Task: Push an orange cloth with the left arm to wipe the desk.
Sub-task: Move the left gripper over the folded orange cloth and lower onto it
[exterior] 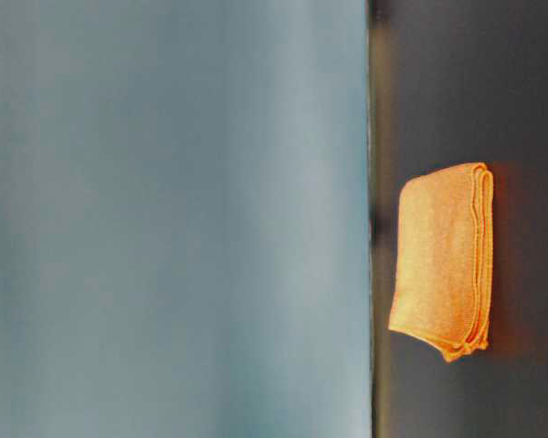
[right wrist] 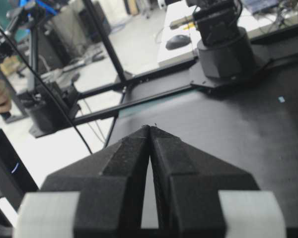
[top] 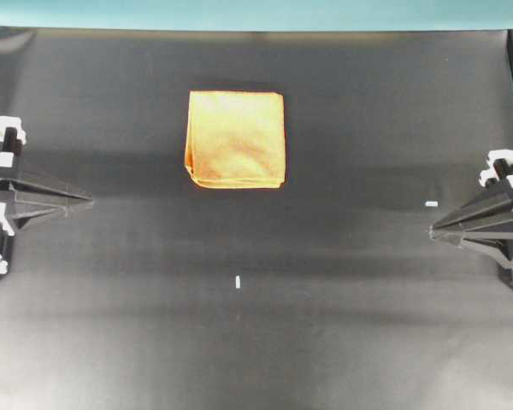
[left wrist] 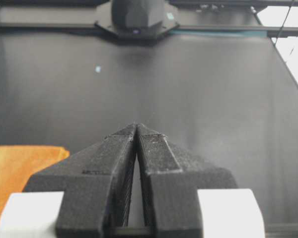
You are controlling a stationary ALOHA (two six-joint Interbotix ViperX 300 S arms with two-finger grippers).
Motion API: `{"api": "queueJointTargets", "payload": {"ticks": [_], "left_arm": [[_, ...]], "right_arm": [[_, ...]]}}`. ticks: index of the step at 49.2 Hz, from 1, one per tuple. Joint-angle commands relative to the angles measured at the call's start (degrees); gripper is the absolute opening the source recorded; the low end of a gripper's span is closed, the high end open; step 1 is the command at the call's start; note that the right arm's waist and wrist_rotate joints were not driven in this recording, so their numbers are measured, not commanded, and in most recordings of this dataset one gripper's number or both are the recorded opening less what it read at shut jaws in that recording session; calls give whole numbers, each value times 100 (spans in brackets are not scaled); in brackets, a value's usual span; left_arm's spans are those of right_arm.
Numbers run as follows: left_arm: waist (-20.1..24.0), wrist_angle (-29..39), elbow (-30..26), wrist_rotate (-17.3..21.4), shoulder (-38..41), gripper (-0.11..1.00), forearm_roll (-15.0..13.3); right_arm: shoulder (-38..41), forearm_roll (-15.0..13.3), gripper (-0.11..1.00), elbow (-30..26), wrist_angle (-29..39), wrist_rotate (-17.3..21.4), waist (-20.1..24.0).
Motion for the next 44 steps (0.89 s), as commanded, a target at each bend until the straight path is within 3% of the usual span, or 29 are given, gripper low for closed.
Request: {"api": "queueJointTargets", "payload": {"ticks": [1,4,8,15,31,37,44], "left_arm": [[141,-70,-35,0,70,6,229],[264,-149,-35,-9,141,4,237],[457,-264,-26,-44,325,1,229],[932,-308,-53,-211,896,1,229],[1538,-633,-686,-483,2892,3,229],[1723,-879,-1046,-492,3700,17,229],[1951,-1063,-1521,-527,4544,57,237]], "right_arm": [[35,0,3,-53,-26,0,0],[18,9,7,-35,53,0,0],[9,0,0,-35,281,9,-9],[9,0,0,-18,545,9,0],[9,9,0,-9,703,0,0],[0,0,0,-9,712,0,0],[0,9,0,9,712,0,0]]}}
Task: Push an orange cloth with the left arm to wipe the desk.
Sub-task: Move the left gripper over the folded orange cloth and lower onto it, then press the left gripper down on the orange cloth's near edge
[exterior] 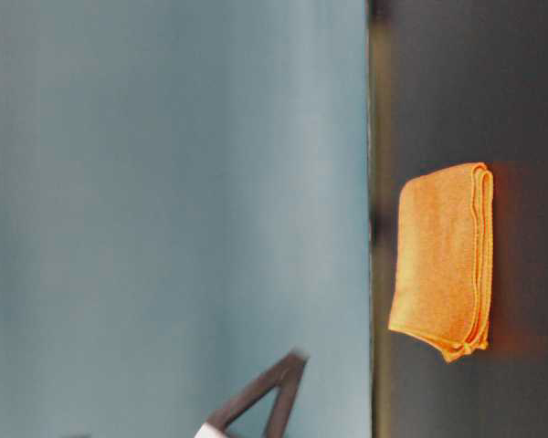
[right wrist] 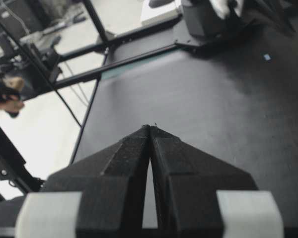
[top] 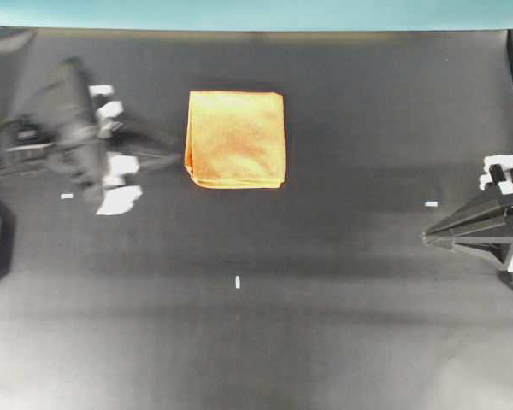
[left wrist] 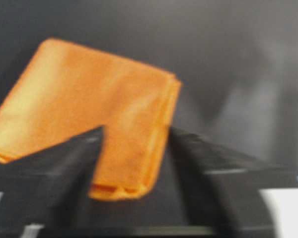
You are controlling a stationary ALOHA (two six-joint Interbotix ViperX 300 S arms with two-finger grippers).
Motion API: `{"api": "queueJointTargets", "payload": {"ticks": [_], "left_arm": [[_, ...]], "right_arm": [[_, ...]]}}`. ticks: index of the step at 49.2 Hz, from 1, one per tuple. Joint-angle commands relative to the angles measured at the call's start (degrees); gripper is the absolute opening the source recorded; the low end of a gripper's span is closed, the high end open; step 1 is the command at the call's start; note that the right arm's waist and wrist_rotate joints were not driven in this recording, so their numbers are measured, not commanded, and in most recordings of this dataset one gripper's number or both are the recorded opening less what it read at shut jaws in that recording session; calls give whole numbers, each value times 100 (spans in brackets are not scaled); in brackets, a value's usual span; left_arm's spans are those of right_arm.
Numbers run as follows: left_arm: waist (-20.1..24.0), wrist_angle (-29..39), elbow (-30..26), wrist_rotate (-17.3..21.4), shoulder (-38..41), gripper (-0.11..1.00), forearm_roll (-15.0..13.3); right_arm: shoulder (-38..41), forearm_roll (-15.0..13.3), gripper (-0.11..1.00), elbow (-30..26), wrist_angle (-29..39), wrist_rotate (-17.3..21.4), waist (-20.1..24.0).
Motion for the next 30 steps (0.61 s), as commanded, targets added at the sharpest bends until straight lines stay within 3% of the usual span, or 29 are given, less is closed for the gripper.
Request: {"api": "queueJointTargets", "payload": {"ticks": [1,5,8,20,30], "left_arm": [[149,-193,-422,-35,554,63,18],[255,-185,-773,-105,1046,82,18],[334,-176,-984,-149,1371,89,18],[589,-158,-1652,-220,2549,88,18],[606,-79,-1960,-229,3006,88,26]], "right_arm": [[9,9,0,-26,-26,0,0],[9,9,0,-9,-26,0,0],[0,9,0,9,-26,9,-9],[-158,9,0,88,-18,9,0],[-404,9,0,97,62,9,0]]}}
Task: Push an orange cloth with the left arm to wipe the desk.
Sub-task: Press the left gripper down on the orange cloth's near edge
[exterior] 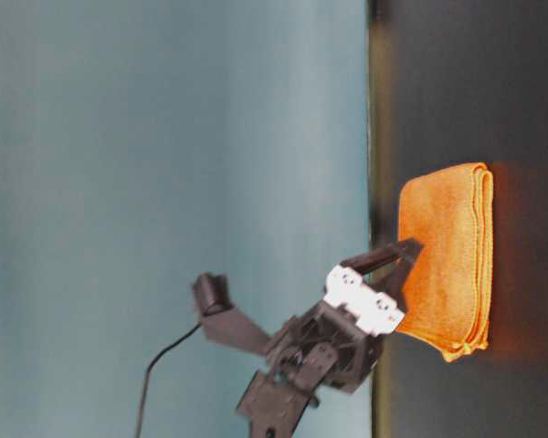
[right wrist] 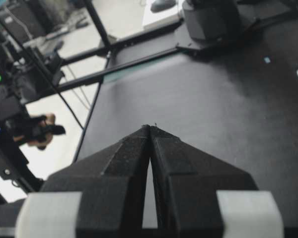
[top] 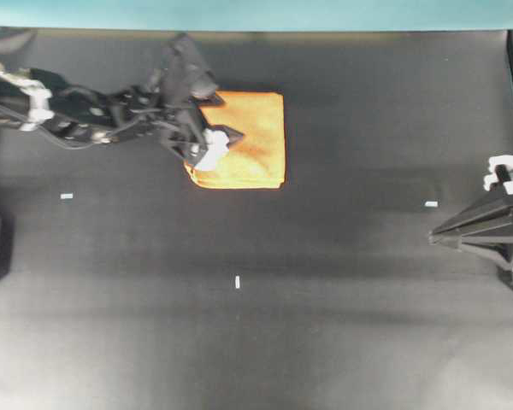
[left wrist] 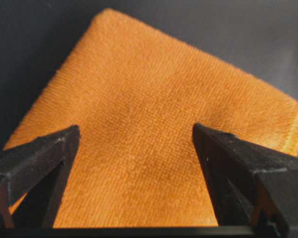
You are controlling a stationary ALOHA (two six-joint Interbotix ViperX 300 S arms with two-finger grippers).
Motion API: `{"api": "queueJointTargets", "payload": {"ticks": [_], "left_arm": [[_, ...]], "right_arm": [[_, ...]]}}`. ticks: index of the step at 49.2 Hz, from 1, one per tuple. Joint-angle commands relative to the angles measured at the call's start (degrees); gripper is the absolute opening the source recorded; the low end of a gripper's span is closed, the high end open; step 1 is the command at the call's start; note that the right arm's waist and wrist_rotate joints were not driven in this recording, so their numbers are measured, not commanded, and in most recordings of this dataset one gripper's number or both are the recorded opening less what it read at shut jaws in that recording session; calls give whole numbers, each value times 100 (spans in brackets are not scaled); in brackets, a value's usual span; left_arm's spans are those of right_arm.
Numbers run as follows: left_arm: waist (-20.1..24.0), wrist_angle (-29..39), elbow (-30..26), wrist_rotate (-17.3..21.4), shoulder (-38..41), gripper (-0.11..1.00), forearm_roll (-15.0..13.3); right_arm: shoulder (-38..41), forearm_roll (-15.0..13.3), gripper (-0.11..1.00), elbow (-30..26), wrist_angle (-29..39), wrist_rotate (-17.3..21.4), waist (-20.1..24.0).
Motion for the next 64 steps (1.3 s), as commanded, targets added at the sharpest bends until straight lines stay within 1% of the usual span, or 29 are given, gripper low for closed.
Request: {"api": "queueJointTargets", "payload": {"ticks": [1,12,26,36,40,51,64], "left_arm": [[0,-18,-167,-9,97,88,26],[0,88,-193,-9,158,88,26],[18,176,-308,-9,264,88,18],[9,659,-281,53,360,88,26],[-35,773,-264,79,360,88,26],[-281,817,-149,149,343,88,26],[-527,791,176,211,-9,88,26]], "right_arm": [[-79,0,0,-35,35,0,0],[-281,9,0,-18,255,-9,0],[-422,9,0,9,290,-9,0],[-545,9,0,-18,299,0,0],[-615,9,0,-18,325,-9,0],[-686,9,0,-18,492,-9,0],[-800,9,0,-44,571,-9,0]]}}
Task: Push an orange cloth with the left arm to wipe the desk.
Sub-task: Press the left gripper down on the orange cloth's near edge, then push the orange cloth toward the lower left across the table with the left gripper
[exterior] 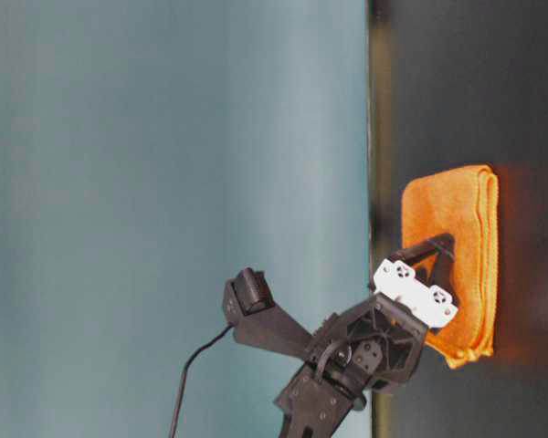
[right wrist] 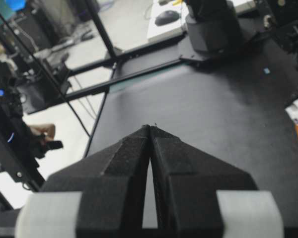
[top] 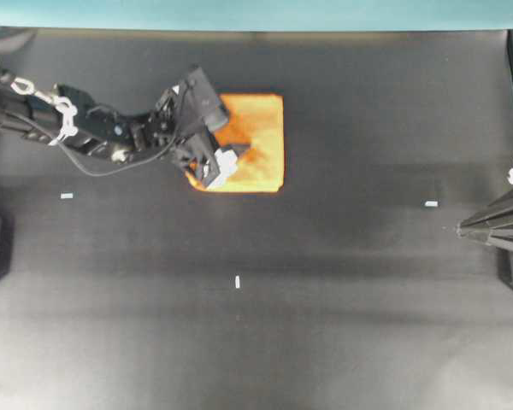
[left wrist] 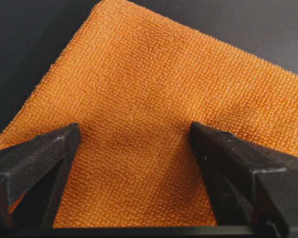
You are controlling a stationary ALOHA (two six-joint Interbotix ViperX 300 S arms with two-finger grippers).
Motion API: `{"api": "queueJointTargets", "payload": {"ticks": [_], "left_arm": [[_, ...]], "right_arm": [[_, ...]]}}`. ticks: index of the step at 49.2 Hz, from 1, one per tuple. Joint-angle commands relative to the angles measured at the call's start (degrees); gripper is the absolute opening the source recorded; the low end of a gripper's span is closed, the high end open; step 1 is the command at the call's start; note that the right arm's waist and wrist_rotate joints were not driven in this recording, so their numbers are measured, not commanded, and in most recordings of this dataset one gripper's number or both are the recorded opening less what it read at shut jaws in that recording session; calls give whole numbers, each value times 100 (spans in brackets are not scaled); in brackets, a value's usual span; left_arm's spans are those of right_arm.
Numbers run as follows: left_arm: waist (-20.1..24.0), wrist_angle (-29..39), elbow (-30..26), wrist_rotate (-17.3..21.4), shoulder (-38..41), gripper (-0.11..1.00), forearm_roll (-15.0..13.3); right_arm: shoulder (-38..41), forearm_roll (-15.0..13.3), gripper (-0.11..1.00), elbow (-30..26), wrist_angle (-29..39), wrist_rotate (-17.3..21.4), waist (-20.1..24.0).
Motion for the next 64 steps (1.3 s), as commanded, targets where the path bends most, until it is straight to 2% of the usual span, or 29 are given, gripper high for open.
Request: {"api": "queueJointTargets", "payload": {"ticks": [1,13,27,33,51,64], "left_arm": [[-132,-26,97,9,-229,88,26],[-422,-26,457,-53,-545,88,26],[-1020,-255,896,-105,-747,88,26],[-1354,-272,1063,-123,-879,88,26],[-2320,-281,1424,-677,-1125,88,26],[-3094,-325,1441,-721,-1125,88,26]], "right_arm": [[-9,9,0,-79,-9,0,0],[-18,9,0,-79,9,0,0],[-26,9,0,-79,9,0,0],[-26,9,0,-79,9,0,-9],[-44,9,0,-79,18,0,0],[-44,9,0,-88,9,0,0]]}}
